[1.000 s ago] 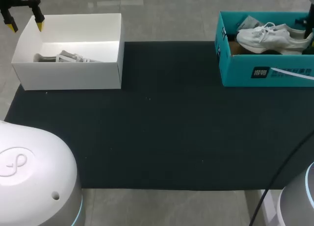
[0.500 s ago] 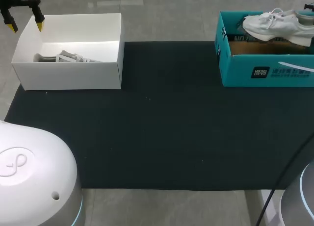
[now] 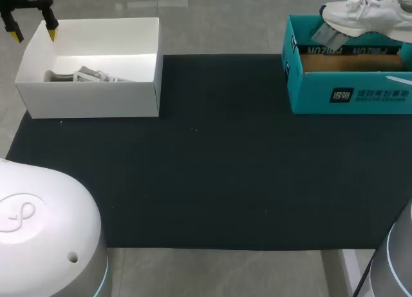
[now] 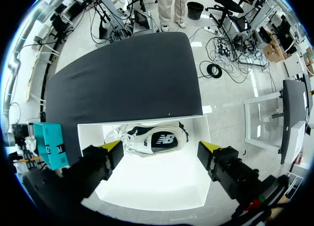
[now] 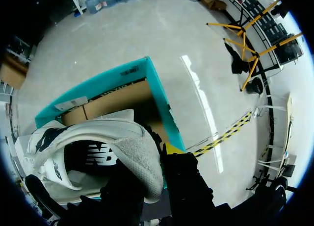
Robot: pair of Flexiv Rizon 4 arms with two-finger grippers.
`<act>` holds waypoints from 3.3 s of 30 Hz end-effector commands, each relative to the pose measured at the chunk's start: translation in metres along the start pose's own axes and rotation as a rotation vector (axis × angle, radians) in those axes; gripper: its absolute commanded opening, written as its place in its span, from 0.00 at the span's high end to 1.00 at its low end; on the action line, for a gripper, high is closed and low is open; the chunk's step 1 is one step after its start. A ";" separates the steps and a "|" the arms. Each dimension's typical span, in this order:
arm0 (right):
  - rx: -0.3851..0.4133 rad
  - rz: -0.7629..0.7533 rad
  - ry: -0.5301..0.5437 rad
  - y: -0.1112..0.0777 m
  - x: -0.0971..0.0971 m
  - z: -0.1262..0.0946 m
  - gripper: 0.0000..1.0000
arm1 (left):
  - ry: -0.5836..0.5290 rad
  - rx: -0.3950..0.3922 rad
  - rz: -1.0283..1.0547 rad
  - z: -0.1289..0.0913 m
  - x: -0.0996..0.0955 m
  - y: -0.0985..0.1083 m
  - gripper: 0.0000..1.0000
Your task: Take the shoe out of the shoebox, open the shoe tongue, remove and reinsert the insole, then place the shoe into the shoebox
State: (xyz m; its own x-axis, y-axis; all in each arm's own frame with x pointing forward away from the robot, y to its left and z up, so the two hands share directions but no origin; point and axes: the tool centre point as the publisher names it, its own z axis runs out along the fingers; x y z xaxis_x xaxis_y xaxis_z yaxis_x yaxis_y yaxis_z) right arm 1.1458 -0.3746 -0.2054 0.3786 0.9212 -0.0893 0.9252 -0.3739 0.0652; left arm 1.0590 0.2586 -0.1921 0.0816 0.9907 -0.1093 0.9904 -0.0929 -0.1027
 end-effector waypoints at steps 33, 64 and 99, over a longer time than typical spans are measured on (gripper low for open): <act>-0.020 -0.049 0.008 -0.018 -0.003 -0.062 1.00 | 0.001 0.005 0.002 -0.001 0.001 0.002 0.00; -0.103 0.016 -0.080 -0.146 0.041 -0.090 1.00 | 0.001 0.005 0.002 -0.001 0.001 0.002 0.00; -0.094 0.013 -0.134 -0.371 0.179 -0.078 1.00 | 0.001 0.005 0.002 -0.001 0.001 0.002 0.00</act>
State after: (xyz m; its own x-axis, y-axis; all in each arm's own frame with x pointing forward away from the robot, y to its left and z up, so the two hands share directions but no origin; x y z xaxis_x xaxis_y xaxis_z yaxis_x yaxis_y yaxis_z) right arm 0.8767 -0.0735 -0.1668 0.3959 0.8958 -0.2018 0.9172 -0.3965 0.0390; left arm 1.0591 0.2585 -0.1922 0.0817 0.9906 -0.1093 0.9903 -0.0930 -0.1028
